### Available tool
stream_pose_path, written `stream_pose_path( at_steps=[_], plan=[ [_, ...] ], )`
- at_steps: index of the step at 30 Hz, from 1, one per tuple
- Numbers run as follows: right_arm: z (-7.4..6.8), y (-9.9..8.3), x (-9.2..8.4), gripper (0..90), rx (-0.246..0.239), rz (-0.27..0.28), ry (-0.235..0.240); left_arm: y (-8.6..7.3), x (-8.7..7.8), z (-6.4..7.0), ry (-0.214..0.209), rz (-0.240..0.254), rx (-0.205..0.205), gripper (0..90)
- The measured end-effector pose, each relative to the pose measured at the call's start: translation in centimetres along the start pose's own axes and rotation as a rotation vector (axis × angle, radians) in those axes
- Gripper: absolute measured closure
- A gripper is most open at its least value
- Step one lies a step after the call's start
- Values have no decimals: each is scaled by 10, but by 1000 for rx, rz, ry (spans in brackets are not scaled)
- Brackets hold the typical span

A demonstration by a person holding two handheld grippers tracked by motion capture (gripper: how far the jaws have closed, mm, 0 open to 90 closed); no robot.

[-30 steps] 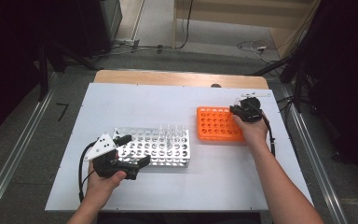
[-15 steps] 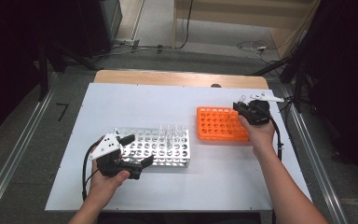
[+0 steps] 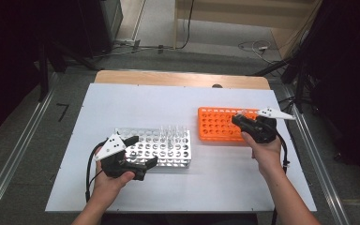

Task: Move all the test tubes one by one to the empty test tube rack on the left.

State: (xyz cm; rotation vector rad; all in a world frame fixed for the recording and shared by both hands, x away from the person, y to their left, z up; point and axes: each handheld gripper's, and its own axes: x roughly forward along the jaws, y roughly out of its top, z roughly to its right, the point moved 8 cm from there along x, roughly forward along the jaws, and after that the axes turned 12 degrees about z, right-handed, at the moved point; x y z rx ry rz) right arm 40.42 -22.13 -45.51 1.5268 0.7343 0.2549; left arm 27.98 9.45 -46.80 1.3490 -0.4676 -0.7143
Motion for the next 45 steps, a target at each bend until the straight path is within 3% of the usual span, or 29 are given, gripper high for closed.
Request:
stream_pose_path(
  at_steps=[7, 12, 28, 39, 45],
  plan=[
    [-25, -13, -21, 741, -33, 1, 49, 0, 2, 4, -9, -8, 5, 2],
    [-38, -23, -30, 740, -27, -15, 87, -1, 3, 6, -19, -12, 11, 3],
    [-89, -36, -60, 740, -52, -32, 198, -2, 7, 21, -72, -22, 15, 16],
    [-115, -46, -59, 740, -86, -58, 248, 1, 10, 30, -100, -19, 12, 16],
    [-129, -49, -58, 739, -89, -66, 294, -1, 18, 40, -166, -23, -19, 27]
  ],
)
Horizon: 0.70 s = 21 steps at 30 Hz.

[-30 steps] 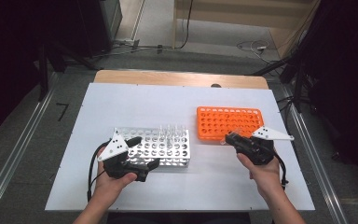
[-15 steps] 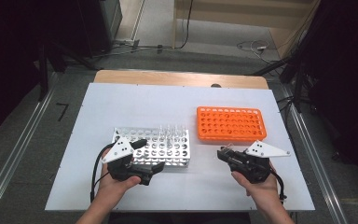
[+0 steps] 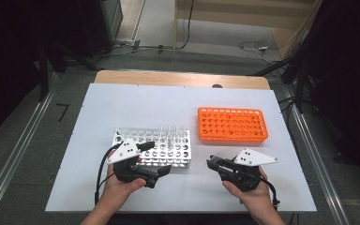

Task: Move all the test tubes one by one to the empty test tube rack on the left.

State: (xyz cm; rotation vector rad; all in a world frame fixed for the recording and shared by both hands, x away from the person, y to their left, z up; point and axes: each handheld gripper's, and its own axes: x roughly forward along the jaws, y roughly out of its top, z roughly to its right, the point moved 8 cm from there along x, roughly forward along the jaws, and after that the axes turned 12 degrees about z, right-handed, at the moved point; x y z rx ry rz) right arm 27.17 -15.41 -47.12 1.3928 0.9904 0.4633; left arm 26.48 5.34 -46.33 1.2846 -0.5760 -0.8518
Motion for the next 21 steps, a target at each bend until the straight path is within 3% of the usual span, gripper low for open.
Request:
stream_pose_path(
  at_steps=[3, 8, 15, 21],
  plan=[
    [-6, 0, 4, 739, -6, 3, 29, -2, 6, 7, -38, -17, -1, 22],
    [-17, -1, 10, 739, -23, -11, 53, -4, 11, 13, -49, -36, 1, 27],
    [-29, -7, 22, 739, -40, -47, 74, 2, 14, 21, -37, -15, 6, 152],
    [-38, -10, 30, 740, -68, -67, 93, 2, 19, 30, -67, -14, 12, 269]
  ],
)
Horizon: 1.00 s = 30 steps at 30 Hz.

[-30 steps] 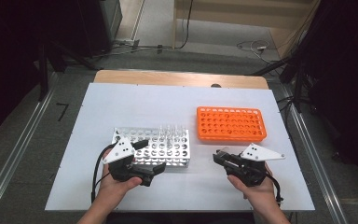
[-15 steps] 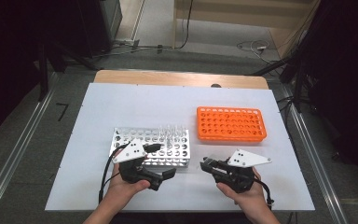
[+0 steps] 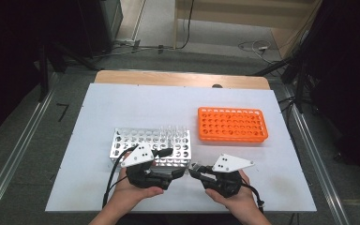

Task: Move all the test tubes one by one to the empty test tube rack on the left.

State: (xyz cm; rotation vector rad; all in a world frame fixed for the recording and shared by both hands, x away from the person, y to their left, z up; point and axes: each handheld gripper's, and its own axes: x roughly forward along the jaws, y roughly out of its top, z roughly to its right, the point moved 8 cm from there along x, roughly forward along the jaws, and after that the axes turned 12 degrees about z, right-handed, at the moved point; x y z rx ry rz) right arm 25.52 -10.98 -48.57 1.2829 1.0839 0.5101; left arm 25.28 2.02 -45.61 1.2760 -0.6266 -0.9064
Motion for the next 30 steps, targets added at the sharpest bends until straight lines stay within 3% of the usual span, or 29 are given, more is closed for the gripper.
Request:
stream_pose_path(
  at_steps=[5, 14, 18, 30],
  plan=[
    [-5, -2, 7, 740, -9, -23, 7, 2, 2, 6, -32, 8, 7, 355],
    [-17, 1, 15, 741, -24, -35, 34, -4, 14, 16, -38, -34, 38, 461],
    [-21, 2, 16, 741, -27, -37, 44, -6, 15, 17, -36, -49, 56, 556],
    [-21, 3, 16, 741, -28, -45, 52, -5, 14, 20, -65, -44, 66, 725]
  ],
)
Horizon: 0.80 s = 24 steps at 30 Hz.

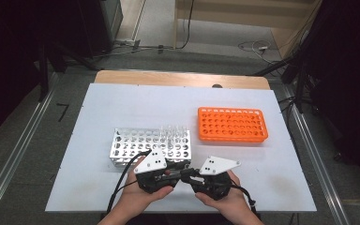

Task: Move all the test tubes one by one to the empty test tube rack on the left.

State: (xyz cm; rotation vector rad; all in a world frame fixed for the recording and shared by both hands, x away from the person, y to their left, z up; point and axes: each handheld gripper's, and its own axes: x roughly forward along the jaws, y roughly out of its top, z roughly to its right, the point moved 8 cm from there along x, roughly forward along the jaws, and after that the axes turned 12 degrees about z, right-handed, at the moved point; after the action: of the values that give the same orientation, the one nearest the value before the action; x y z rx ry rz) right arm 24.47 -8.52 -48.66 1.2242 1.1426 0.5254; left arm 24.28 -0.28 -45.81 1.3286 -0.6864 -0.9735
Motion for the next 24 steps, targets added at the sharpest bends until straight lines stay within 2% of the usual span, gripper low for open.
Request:
stream_pose_path(
  at_steps=[4, 10, 17, 24],
  plan=[
    [0, -1, 0, 738, 12, 0, 5, 0, -2, -3, 21, 1, 6, 754],
    [1, 1, -1, 729, 9, 13, 3, 3, -4, -6, 26, 13, -5, 762],
    [7, 1, -11, 592, -4, 43, 9, 8, -11, -15, 58, 37, -17, 762],
    [30, 0, -28, 454, 13, 89, -31, 13, -22, -26, 92, 56, -21, 762]
  ],
)
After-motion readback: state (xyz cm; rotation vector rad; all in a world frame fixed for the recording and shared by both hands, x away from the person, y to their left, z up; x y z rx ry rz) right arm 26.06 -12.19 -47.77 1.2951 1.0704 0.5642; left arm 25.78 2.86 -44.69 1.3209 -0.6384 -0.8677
